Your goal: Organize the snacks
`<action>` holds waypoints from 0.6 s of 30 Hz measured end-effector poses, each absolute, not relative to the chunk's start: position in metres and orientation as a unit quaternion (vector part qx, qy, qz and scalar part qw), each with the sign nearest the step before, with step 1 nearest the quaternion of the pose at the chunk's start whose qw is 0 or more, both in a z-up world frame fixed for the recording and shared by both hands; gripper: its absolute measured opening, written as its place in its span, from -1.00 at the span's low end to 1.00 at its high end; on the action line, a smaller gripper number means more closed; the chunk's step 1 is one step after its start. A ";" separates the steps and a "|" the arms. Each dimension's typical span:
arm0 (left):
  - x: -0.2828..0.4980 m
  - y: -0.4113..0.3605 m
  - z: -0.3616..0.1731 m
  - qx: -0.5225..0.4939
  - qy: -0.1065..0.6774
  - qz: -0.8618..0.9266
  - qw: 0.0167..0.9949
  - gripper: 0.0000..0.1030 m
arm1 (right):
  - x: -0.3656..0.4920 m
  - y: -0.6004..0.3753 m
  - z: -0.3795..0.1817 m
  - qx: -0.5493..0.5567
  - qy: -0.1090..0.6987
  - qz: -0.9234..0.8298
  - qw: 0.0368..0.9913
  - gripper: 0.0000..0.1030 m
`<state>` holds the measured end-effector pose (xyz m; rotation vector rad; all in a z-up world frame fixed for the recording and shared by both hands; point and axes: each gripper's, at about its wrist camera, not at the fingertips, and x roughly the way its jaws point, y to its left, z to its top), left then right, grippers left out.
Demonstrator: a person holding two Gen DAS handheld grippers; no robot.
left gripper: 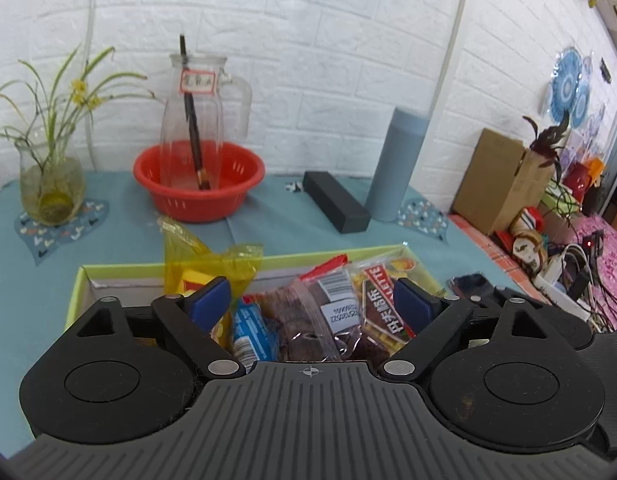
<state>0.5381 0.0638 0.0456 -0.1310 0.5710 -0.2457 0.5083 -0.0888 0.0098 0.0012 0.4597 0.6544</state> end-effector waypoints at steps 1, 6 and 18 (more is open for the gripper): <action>0.535 0.062 0.049 -0.061 0.273 -0.119 0.953 0.60 | 0.509 -0.089 0.012 0.001 0.224 0.321 0.920 0.99; 0.516 0.056 0.065 -0.056 0.238 -0.109 0.963 0.69 | 0.503 -0.090 0.022 -0.010 0.214 0.320 0.923 0.99; 0.379 0.069 0.119 -0.064 0.143 -0.082 0.984 0.79 | 0.424 -0.105 0.058 -0.050 0.214 0.279 0.935 0.99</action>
